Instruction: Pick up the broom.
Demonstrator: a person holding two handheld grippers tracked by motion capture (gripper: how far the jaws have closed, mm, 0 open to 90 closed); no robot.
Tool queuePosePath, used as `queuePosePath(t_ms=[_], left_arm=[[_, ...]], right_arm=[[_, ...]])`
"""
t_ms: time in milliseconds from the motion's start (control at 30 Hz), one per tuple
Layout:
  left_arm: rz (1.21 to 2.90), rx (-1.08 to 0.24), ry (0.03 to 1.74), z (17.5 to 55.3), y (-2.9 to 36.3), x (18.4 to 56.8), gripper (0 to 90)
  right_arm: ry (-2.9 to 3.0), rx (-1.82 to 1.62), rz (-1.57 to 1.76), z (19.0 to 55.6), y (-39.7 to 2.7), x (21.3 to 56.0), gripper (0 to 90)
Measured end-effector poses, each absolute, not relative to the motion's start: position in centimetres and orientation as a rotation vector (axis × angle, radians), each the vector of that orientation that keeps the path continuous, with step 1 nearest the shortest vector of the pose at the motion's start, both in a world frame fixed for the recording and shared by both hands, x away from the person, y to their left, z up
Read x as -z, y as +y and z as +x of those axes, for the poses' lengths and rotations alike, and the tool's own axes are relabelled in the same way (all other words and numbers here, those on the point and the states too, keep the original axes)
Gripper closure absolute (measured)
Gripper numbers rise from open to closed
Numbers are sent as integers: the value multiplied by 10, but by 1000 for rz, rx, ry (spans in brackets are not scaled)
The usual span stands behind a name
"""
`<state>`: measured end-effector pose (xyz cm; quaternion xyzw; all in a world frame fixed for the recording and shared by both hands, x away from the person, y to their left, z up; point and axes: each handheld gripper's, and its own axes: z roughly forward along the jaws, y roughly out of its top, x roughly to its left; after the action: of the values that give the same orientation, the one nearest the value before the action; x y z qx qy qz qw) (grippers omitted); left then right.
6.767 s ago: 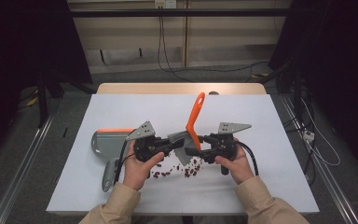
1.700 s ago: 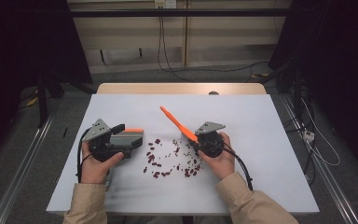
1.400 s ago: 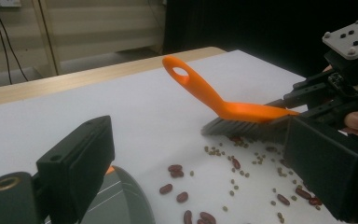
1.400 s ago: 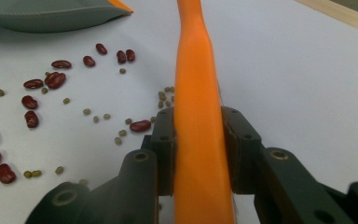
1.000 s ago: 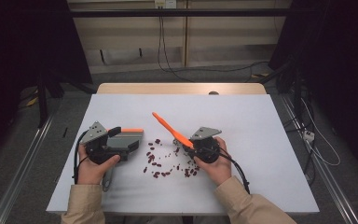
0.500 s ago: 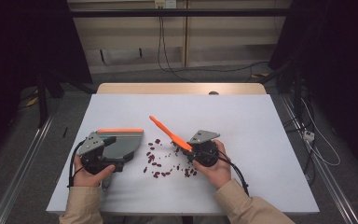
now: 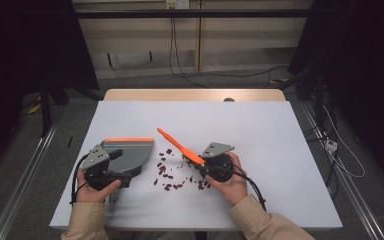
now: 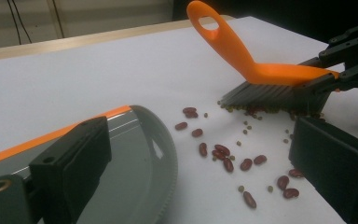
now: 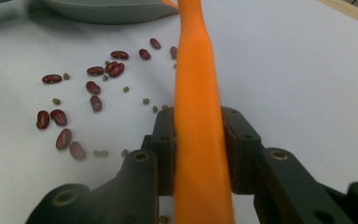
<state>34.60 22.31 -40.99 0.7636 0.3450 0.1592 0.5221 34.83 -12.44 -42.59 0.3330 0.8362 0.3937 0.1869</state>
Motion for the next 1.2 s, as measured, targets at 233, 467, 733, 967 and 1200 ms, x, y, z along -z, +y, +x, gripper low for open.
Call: queuePosePath(t_ms=[233,467,733,967,1200], left_arm=[[1826,-382,832,346,224,410,56],[1826,-378,829,346,225,411,56],[1827,-375,836,347,225,412,56],[1823,-381,840,348,227,411,56],[1823,-379,848,349,229,411,56]], right_arm=[[2361,-1115,900,348,-126,424,698],[2329,-1212,903,363,-144,407,705],[2312,-1297,845,398,-148,401,705],[2357,-1303,772,432,-133,415,705],[2392,-1328,647,451,-117,423,705]])
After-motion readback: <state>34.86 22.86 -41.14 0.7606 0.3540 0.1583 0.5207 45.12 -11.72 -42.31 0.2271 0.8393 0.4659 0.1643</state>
